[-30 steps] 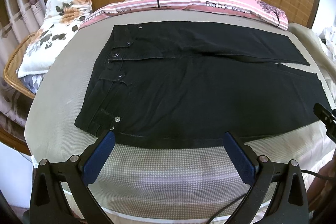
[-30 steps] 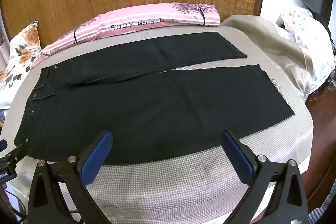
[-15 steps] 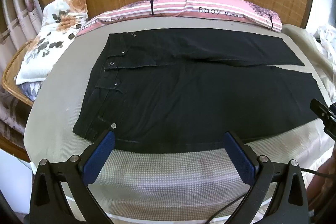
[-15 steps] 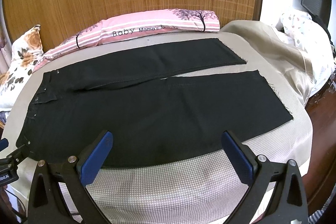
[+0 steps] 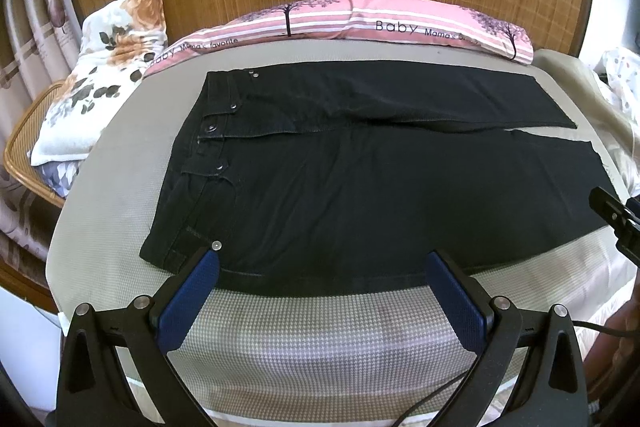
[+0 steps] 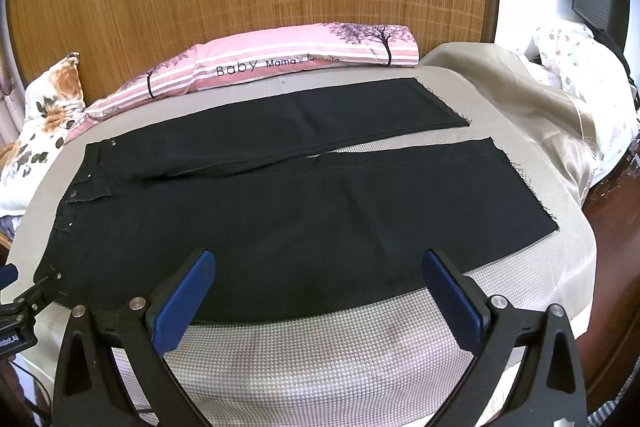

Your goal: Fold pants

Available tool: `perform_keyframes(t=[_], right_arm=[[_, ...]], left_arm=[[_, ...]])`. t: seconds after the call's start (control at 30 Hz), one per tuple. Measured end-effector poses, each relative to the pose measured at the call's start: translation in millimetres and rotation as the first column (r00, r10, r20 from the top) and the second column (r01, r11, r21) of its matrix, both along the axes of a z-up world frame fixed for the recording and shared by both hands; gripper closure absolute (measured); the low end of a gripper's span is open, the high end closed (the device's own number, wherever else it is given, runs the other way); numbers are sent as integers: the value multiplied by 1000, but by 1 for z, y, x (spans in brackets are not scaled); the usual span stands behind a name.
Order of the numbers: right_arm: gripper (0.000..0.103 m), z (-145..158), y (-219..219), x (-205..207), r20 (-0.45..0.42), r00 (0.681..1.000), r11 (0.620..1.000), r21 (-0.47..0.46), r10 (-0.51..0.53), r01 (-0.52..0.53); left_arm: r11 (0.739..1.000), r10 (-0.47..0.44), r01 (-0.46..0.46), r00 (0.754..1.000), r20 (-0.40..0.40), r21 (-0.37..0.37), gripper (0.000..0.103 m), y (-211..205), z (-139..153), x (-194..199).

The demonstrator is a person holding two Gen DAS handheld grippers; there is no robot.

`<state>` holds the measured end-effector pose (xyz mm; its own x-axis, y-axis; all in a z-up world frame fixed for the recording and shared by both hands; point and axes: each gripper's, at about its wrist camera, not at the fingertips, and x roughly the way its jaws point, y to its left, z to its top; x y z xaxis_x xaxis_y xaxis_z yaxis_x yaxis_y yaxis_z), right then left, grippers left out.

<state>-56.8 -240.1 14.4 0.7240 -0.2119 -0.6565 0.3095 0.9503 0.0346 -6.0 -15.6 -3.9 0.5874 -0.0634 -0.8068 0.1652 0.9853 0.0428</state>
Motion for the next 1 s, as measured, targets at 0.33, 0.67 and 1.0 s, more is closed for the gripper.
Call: perform_keyframes(t=[0.33,0.67,1.0], right_arm=[[1,1,1,0,3,1000,1000,0,3,-3],[1,1,-2,2,21,1000,999,24,22,-22],[1,12,-5,36,18,995,995,33,99,-99]], left_arm=[[1000,6,-6,1000,8,-10,1,1,2,0],[998,38,-38,999,-3,-52,1,15,2,16],[980,177,-174,984,30,-92,2,87,23,95]])
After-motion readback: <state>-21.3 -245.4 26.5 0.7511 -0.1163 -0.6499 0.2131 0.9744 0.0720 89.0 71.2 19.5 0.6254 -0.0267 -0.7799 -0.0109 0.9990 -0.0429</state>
